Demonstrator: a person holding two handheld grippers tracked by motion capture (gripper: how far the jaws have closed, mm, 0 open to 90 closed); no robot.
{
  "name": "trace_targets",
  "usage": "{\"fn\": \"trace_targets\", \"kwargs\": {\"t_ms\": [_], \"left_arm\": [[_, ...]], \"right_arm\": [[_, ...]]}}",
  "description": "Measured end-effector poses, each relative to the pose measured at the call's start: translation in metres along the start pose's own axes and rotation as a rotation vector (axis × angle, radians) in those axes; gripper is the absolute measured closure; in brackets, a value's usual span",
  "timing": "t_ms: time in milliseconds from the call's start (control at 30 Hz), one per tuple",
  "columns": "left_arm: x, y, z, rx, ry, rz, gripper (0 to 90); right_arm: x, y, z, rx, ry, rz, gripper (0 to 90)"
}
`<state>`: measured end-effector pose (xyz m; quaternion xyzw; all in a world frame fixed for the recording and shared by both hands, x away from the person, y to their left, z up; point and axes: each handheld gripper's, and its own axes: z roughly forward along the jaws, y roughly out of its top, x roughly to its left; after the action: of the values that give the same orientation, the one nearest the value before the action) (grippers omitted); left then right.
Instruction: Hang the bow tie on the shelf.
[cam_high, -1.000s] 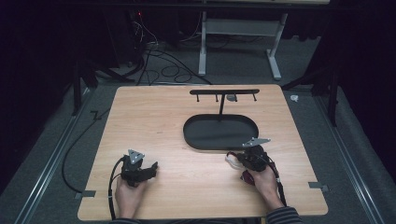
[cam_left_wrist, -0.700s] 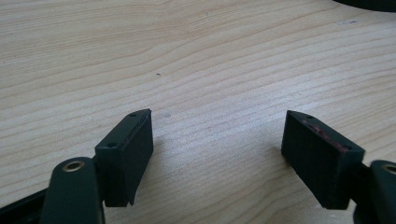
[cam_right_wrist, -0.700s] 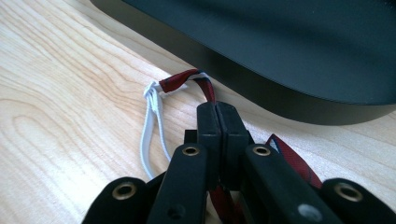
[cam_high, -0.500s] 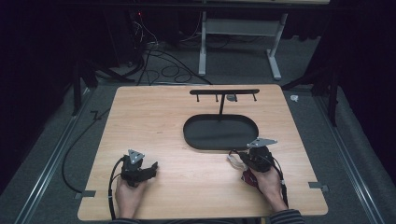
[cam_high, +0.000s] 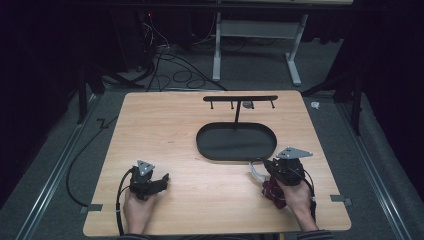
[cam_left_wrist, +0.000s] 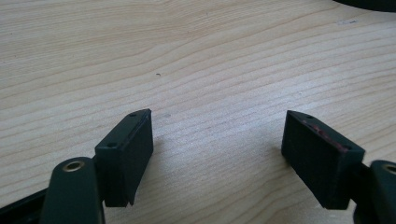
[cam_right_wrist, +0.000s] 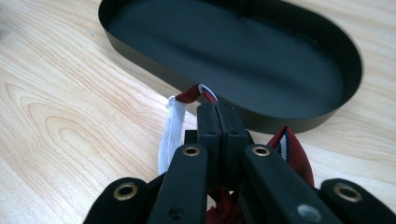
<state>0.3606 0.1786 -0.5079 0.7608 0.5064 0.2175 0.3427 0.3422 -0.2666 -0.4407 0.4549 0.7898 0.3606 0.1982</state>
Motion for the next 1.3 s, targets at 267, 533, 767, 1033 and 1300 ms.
{"fn": "trace_targets", "kwargs": {"t_ms": [267,533,767,1033,1300], "left_arm": [[0.0,0.0,0.0,0.0,0.001,0.0,25.4],[0.0,0.0,0.0,0.0,0.001,0.001,25.4],[0.0,0.0,0.0,0.0,0.001,0.001,25.4],[0.0,0.0,0.0,0.0,0.001,0.001,25.4],[0.0,0.0,0.0,0.0,0.001,0.001,25.4]], "right_arm": [[-0.002,0.007,-0.022,-0.063,-0.02,-0.009,90.0],[-0.002,0.018,-0.037,-0.107,-0.031,-0.026,90.0],[-0.003,0.029,-0.049,-0.151,-0.04,-0.036,90.0],[-0.006,0.044,-0.057,-0.189,-0.051,-0.044,90.0],[-0.006,0.057,-0.061,-0.211,-0.062,-0.055,90.0]]}}
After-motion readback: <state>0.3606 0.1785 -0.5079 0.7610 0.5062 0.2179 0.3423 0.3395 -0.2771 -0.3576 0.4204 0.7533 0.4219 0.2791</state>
